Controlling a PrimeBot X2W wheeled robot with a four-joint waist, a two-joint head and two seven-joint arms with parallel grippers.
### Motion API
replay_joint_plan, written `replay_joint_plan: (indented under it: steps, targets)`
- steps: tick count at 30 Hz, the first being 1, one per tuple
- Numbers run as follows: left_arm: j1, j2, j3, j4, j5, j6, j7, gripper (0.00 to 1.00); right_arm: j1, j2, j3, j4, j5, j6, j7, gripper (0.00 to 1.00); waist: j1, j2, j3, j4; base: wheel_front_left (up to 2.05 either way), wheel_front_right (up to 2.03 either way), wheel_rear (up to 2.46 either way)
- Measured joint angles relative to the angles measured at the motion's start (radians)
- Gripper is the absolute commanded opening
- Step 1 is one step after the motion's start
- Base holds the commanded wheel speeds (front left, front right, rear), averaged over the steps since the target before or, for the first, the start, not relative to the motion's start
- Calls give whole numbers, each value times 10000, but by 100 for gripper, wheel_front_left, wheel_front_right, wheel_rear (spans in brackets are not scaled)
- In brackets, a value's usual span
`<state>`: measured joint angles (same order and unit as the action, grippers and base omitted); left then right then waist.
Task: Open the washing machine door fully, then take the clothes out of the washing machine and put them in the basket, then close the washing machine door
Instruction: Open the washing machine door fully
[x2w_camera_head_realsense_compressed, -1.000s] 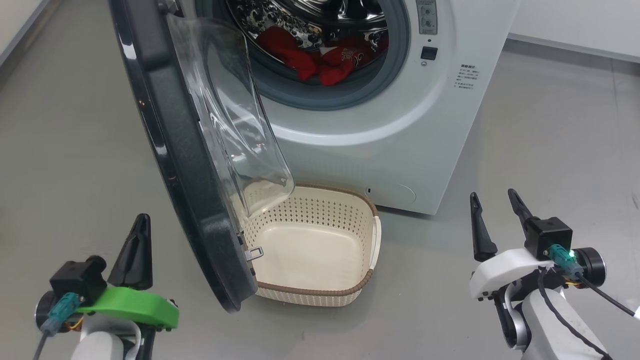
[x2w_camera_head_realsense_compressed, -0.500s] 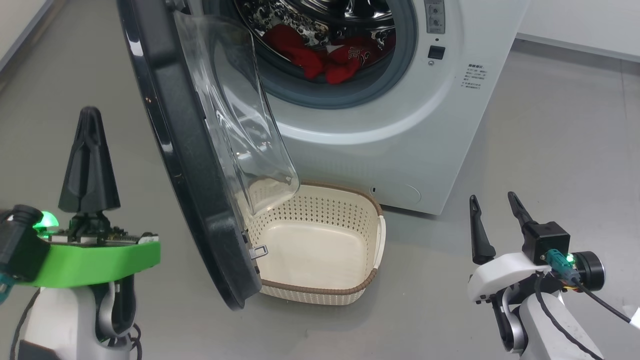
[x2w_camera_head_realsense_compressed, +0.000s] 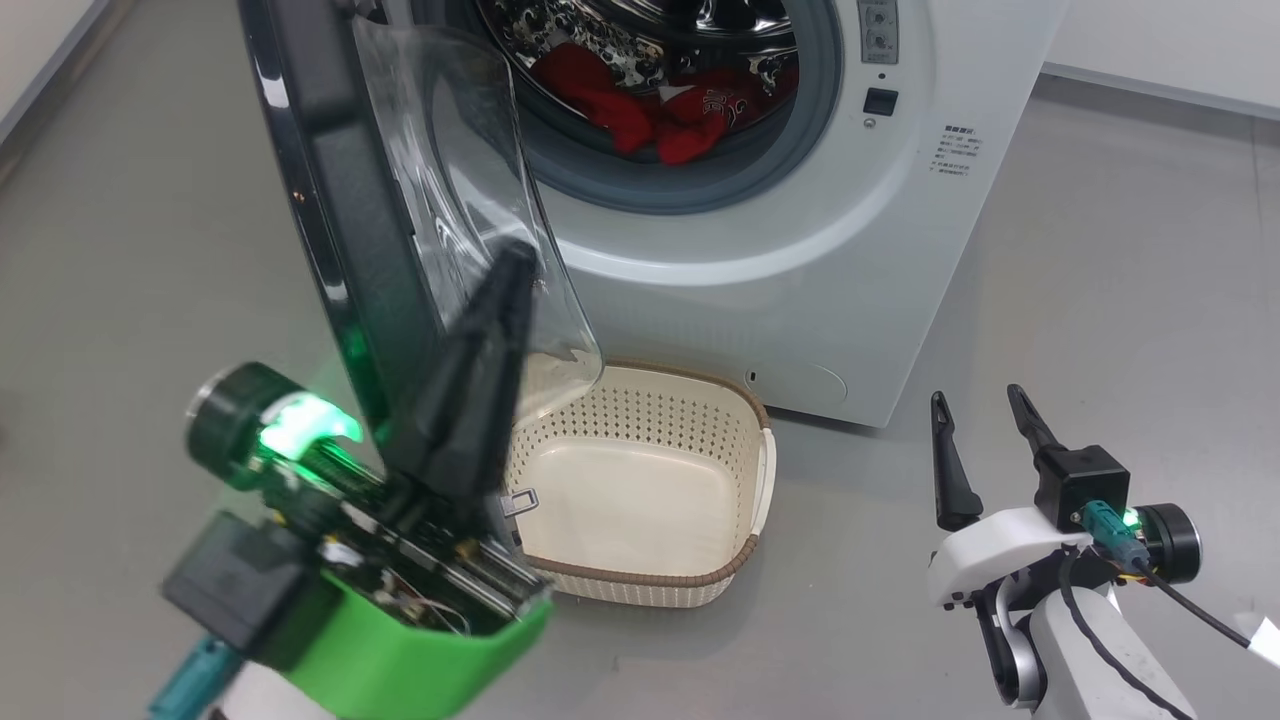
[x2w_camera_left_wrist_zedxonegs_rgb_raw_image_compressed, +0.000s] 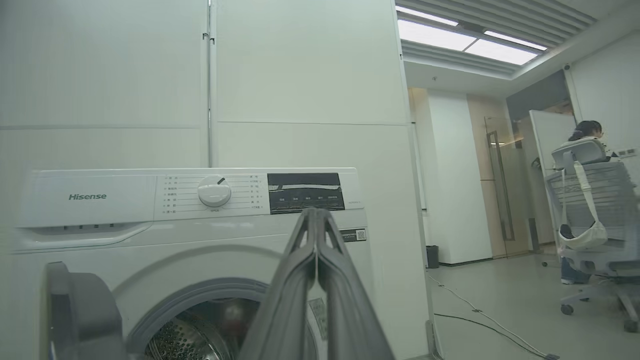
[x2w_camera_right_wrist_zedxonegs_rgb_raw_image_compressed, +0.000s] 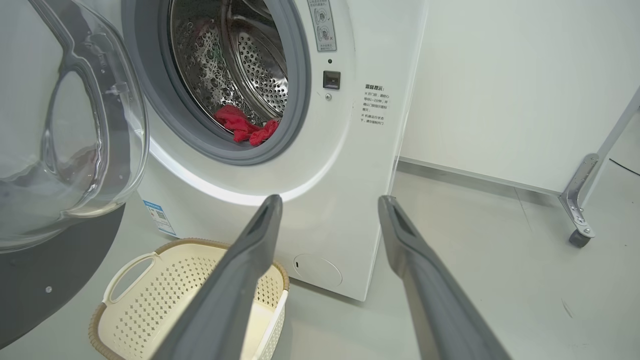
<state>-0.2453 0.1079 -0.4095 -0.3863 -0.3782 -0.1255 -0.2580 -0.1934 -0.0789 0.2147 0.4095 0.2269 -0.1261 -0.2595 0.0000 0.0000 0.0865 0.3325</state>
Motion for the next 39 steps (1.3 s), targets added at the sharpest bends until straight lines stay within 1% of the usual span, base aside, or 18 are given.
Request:
replay_joint_plan:
  steps: [3, 6, 9, 14, 19, 27, 39]
  targets:
    - [341, 270, -995, 192, 0, 0, 2, 0, 12, 13, -2, 2, -17, 0, 0, 100, 0, 0, 13, -5, 0, 0, 0]
    - [653, 430, -1703, 405, -2, 0, 2, 0, 28, 31, -2, 8, -86, 0, 0, 100, 0, 0, 29, -19, 0, 0, 0]
    - [824, 546, -2056, 617, 0, 0, 2, 0, 32, 54, -4, 8, -96, 0, 0, 100, 0, 0, 45, -33, 0, 0, 0]
    - [1090, 897, -2301, 978, 19, 0, 2, 0, 72, 77, -59, 10, -100, 0, 0, 100, 0, 0, 88, -33, 0, 0, 0]
    - [1261, 1068, -2391, 1233, 123, 0, 4, 0, 129, 90, -105, 12, -194, 0, 0, 100, 0, 0, 135, -6, 0, 0, 0]
    - [1551, 1133, -2454, 1632, 196, 0, 4, 0, 131, 130, -144, 17, -198, 0, 0, 100, 0, 0, 179, 68, 0, 0, 0]
    - [2042, 1126, -1388, 3087, -86, 0, 13, 0, 132, 171, -171, 67, -199, 2, 0, 100, 0, 0, 196, 48, 0, 0, 0]
